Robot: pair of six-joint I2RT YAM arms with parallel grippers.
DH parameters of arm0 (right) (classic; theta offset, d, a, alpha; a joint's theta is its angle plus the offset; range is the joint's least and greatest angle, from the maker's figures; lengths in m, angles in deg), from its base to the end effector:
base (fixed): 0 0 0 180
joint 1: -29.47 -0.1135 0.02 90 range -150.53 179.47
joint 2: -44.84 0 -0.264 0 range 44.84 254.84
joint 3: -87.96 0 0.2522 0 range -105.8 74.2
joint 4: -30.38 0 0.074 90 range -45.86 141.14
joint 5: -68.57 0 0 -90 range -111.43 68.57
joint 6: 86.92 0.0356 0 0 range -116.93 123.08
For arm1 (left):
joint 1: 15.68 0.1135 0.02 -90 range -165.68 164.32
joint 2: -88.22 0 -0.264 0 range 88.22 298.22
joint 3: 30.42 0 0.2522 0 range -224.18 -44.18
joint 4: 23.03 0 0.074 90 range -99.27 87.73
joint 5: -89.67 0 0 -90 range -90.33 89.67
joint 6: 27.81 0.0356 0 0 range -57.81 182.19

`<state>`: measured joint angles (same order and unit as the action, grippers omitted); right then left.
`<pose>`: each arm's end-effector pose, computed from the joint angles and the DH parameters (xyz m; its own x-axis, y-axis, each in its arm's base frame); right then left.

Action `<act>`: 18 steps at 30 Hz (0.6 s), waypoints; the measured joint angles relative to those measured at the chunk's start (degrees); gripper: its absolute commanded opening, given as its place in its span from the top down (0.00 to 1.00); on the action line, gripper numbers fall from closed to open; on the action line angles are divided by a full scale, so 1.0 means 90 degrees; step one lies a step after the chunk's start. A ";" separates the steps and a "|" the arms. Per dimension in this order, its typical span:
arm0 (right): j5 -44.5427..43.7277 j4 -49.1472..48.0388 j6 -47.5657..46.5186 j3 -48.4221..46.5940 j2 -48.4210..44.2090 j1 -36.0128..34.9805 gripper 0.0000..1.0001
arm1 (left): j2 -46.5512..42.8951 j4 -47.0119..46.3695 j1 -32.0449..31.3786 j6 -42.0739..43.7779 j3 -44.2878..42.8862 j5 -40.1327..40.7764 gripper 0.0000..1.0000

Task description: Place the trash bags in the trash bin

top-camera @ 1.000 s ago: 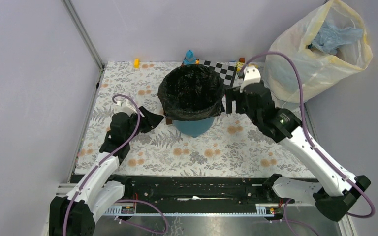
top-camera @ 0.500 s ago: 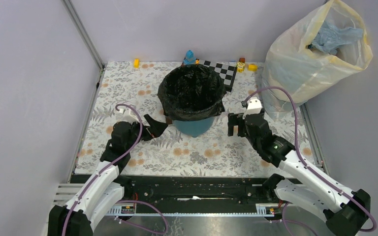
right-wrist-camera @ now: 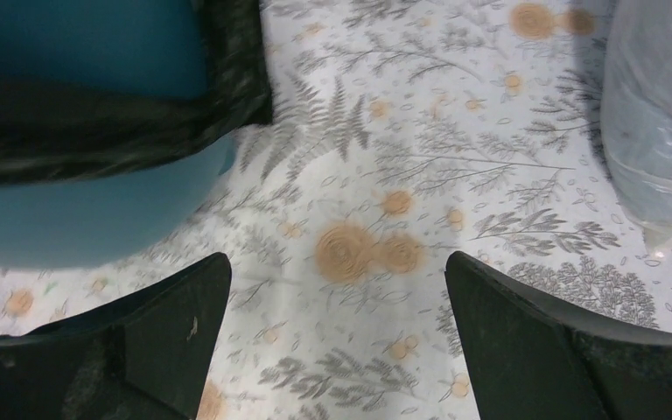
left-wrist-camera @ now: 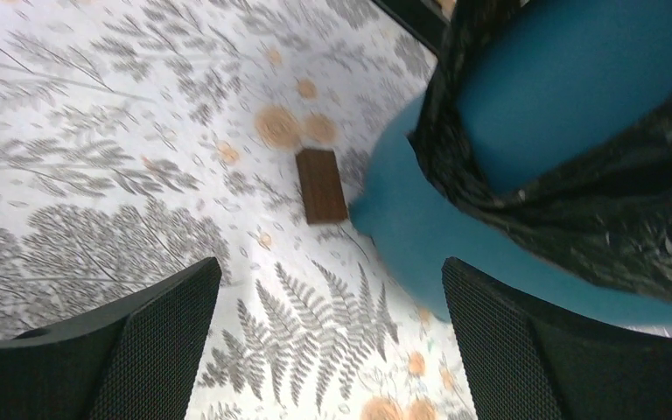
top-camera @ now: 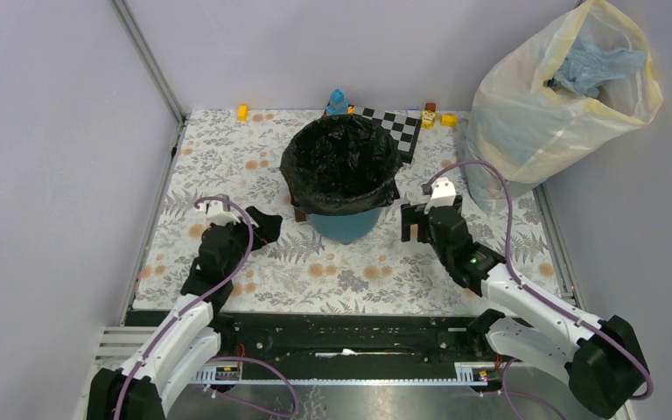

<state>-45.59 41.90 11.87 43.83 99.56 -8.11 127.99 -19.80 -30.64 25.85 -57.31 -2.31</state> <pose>0.1785 0.1190 0.2426 -0.3339 -0.0810 -0.9391 -0.2074 0.9782 -0.0107 0.1622 -0.0446 0.1958 -0.3878 -0.5094 -0.7682 0.0748 0.8133 -0.5770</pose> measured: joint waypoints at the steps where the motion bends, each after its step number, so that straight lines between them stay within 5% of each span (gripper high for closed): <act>1: 0.0129 -0.0170 -0.0027 0.0063 0.0010 0.0185 0.00 | 0.0002 -0.0109 0.0000 0.0034 0.0019 0.0192 0.01; 8: 0.1647 -0.1654 -0.0061 0.0233 0.0602 0.2589 0.00 | 0.0476 -0.1647 0.0000 0.0527 0.0529 0.0906 0.01; 13: 0.1809 -0.2676 -0.0459 0.0355 0.1302 0.2771 0.00 | 0.1736 -0.2380 0.0114 0.1413 0.0175 0.1008 0.01; 18: 0.1732 -0.3876 -0.0899 0.0716 0.2074 0.3011 0.00 | 0.2795 -0.3247 0.1139 0.1659 -0.0255 0.0682 0.01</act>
<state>-30.01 7.01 3.79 50.28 118.23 18.99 153.15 -49.02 -20.39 40.78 -59.60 3.83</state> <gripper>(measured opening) 0.995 0.987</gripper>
